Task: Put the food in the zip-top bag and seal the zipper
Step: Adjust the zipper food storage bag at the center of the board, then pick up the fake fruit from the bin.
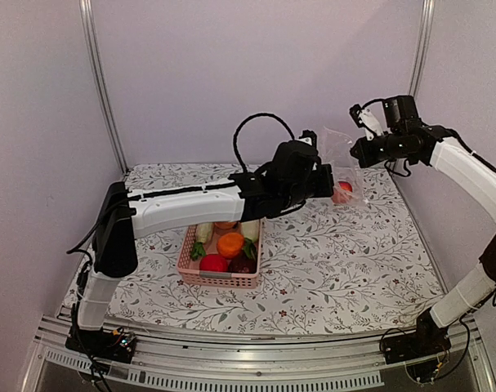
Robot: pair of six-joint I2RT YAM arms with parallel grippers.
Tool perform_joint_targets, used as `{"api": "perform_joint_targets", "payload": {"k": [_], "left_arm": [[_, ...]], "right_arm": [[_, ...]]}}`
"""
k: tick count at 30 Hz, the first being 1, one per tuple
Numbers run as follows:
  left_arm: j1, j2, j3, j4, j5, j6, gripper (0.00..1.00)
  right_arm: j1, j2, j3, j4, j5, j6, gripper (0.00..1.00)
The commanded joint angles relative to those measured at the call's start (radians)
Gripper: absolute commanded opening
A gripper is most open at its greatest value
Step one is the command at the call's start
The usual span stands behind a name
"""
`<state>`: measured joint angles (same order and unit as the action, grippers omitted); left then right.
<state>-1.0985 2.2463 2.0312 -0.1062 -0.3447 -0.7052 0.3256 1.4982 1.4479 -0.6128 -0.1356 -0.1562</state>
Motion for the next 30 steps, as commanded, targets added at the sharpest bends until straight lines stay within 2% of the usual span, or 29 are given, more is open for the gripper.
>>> {"api": "perform_joint_targets", "payload": {"k": [1,2,4,7,12,13,16,18,21,25,28,30], "left_arm": [[-0.037,-0.051,0.052,0.158,-0.042,0.146,0.00],[-0.028,-0.021,0.104,0.075,-0.027,0.116,0.00],[-0.016,0.027,0.146,0.011,0.021,0.078,0.00],[-0.009,0.044,0.123,0.035,0.043,0.061,0.00],[0.017,0.045,0.125,0.125,0.079,0.078,0.00],[0.022,0.047,0.127,0.149,0.096,0.096,0.08],[0.032,0.039,0.132,0.157,0.154,0.161,0.44],[0.032,0.007,0.098,0.139,0.179,0.218,0.57],[0.027,-0.111,-0.069,0.170,0.225,0.294,0.67],[0.012,-0.350,-0.437,0.286,0.229,0.342,0.75],[0.016,-0.507,-0.640,0.300,0.151,0.326,0.84],[0.024,-0.566,-0.687,0.230,0.060,0.324,0.86]], "right_arm": [[-0.022,0.033,0.174,0.048,0.392,-0.020,0.00],[-0.045,0.085,0.218,0.022,0.418,-0.035,0.00],[-0.091,0.113,0.272,0.005,0.317,-0.022,0.00],[-0.059,0.054,0.227,0.048,0.232,-0.004,0.00],[-0.006,0.063,0.159,0.014,0.181,-0.021,0.00],[-0.006,0.061,0.142,0.018,0.178,-0.019,0.00],[-0.007,0.057,0.112,0.023,0.175,-0.018,0.00],[-0.011,0.056,0.102,0.028,0.171,-0.017,0.00],[-0.030,0.064,0.115,0.024,0.168,-0.016,0.00],[-0.098,0.079,0.220,-0.014,0.162,-0.021,0.00],[-0.116,0.050,0.186,-0.001,0.147,-0.032,0.00],[-0.089,0.092,0.277,-0.155,0.152,-0.073,0.00]]}}
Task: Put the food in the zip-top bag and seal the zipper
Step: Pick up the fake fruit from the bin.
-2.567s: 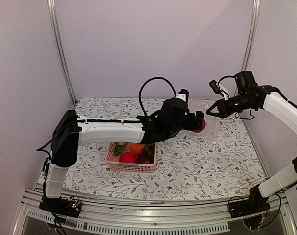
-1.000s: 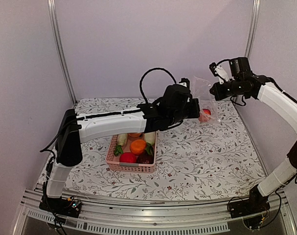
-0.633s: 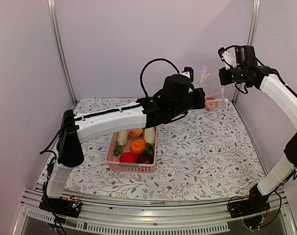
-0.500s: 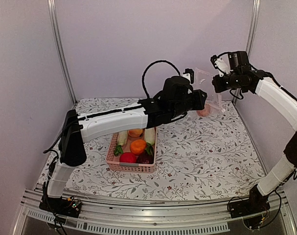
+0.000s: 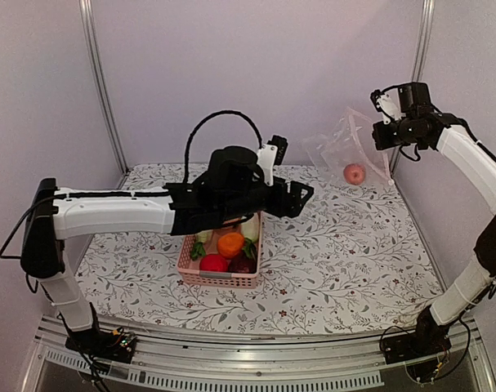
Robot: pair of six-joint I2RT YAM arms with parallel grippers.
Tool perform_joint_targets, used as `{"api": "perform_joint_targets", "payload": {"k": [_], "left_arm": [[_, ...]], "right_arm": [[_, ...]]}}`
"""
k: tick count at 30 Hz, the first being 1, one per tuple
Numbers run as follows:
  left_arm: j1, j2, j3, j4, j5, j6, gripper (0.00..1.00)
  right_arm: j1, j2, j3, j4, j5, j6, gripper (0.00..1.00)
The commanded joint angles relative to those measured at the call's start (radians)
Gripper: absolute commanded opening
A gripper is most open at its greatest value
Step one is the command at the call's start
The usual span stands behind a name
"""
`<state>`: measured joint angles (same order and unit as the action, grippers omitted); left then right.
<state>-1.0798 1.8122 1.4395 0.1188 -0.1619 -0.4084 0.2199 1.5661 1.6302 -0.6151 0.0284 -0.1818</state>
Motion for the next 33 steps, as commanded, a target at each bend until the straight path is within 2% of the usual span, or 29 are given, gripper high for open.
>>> {"api": "perform_joint_targets", "payload": {"k": [1,2,4,5,7,9,12,16,20,23,26,33], "left_arm": [[0.014,-0.148,-0.090,-0.051,-0.159,0.028,0.86],[0.021,-0.158,-0.076,-0.104,-0.191,0.028,0.87],[0.043,-0.162,-0.037,-0.236,-0.250,0.021,0.86],[0.053,-0.160,-0.012,-0.291,-0.272,0.019,0.85],[0.073,-0.148,0.033,-0.379,-0.310,0.020,0.84],[0.077,-0.152,0.031,-0.431,-0.344,0.028,0.83],[0.077,-0.203,-0.059,-0.426,-0.354,0.024,0.80],[0.077,-0.301,-0.212,-0.395,-0.393,-0.064,0.78],[0.077,-0.370,-0.277,-0.445,-0.366,-0.115,0.77],[0.077,-0.392,-0.296,-0.521,-0.340,-0.164,0.79],[0.078,-0.387,-0.314,-0.577,-0.255,-0.178,0.83],[0.079,-0.323,-0.285,-0.755,-0.121,-0.192,0.84]], "right_arm": [[0.011,0.057,0.136,-0.197,-0.014,-0.050,0.00],[-0.007,0.059,0.120,-0.177,-0.054,-0.039,0.00],[-0.022,-0.026,-0.027,-0.041,-0.090,-0.032,0.00],[-0.009,-0.042,-0.066,-0.038,-0.085,-0.045,0.00],[0.003,0.016,-0.036,-0.137,-0.091,-0.088,0.00],[-0.019,0.052,-0.063,-0.138,-0.145,-0.088,0.00],[-0.020,-0.013,-0.179,-0.042,-0.167,-0.097,0.00],[-0.019,-0.037,-0.206,-0.040,-0.207,-0.109,0.00],[-0.020,-0.060,-0.249,-0.054,-0.319,-0.112,0.00],[-0.020,-0.085,-0.277,-0.069,-0.350,-0.108,0.00],[-0.020,-0.107,-0.303,-0.082,-0.355,-0.113,0.00],[-0.020,-0.177,-0.376,-0.088,-0.375,-0.122,0.00]]}}
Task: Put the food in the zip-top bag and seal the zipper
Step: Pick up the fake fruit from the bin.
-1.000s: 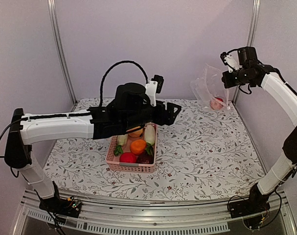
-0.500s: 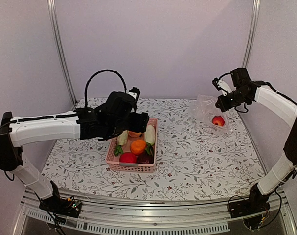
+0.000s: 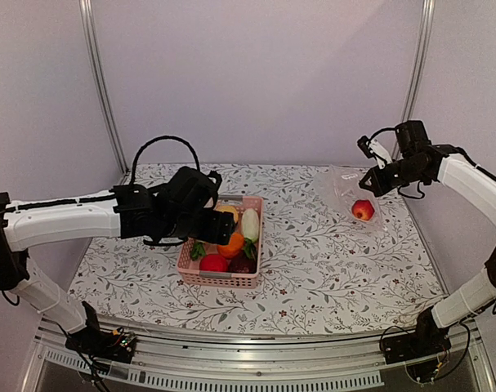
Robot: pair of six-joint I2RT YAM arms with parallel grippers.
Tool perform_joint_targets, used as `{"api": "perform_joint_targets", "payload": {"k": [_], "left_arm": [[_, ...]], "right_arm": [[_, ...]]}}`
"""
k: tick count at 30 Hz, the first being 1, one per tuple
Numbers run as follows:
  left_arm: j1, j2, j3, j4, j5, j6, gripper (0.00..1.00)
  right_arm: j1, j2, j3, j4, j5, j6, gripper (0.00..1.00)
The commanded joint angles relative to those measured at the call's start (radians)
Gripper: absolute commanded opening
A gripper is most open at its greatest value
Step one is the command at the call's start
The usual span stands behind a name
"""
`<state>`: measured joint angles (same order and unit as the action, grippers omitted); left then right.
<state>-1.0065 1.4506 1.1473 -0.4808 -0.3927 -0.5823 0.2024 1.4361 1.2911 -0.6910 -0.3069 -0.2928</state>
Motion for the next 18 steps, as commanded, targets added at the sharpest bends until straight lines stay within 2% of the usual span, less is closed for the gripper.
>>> {"api": "perform_joint_targets", "payload": {"k": [1,9,18], "left_arm": [[0.006,0.045,0.010,-0.171,0.121,-0.016,0.84],[0.042,0.093,0.020,-0.281,0.215,0.012,0.83],[0.080,0.178,0.043,-0.304,0.300,0.023,0.83]], "right_arm": [[-0.002,-0.054,-0.044,-0.013,-0.048,-0.011,0.00],[-0.002,-0.062,-0.076,-0.031,-0.104,-0.026,0.00],[-0.002,-0.084,-0.099,-0.045,-0.108,-0.038,0.00]]}}
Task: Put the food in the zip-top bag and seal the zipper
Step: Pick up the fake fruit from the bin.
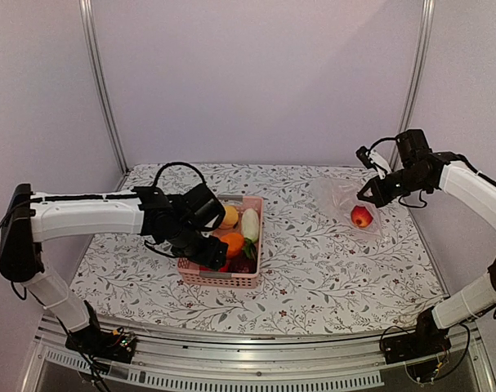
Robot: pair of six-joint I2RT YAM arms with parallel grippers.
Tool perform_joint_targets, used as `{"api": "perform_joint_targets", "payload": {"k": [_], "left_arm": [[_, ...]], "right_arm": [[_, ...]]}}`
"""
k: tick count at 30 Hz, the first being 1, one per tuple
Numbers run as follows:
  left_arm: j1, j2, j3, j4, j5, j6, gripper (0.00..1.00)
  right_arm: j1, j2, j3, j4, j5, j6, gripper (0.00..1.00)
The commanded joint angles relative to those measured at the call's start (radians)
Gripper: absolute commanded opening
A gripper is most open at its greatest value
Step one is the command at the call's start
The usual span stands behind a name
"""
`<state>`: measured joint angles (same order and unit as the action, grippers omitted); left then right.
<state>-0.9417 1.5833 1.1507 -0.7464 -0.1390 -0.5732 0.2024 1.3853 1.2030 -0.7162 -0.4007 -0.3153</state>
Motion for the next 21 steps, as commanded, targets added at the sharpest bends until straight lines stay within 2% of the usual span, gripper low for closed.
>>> {"api": "perform_joint_targets", "payload": {"k": [1,14,21], "left_arm": [[0.014,0.058,0.050,-0.046,0.041,0.016,0.84],[0.028,0.165,0.093,-0.052,0.003,0.040,0.88],[0.036,0.214,0.113,-0.057,-0.009,0.062,0.83]], "right_arm": [[-0.002,-0.032,-0.012,-0.021,-0.014,-0.015,0.00],[-0.002,-0.027,-0.024,-0.020,-0.024,-0.013,0.00],[-0.002,-0.031,-0.032,-0.022,-0.018,-0.015,0.00]]}}
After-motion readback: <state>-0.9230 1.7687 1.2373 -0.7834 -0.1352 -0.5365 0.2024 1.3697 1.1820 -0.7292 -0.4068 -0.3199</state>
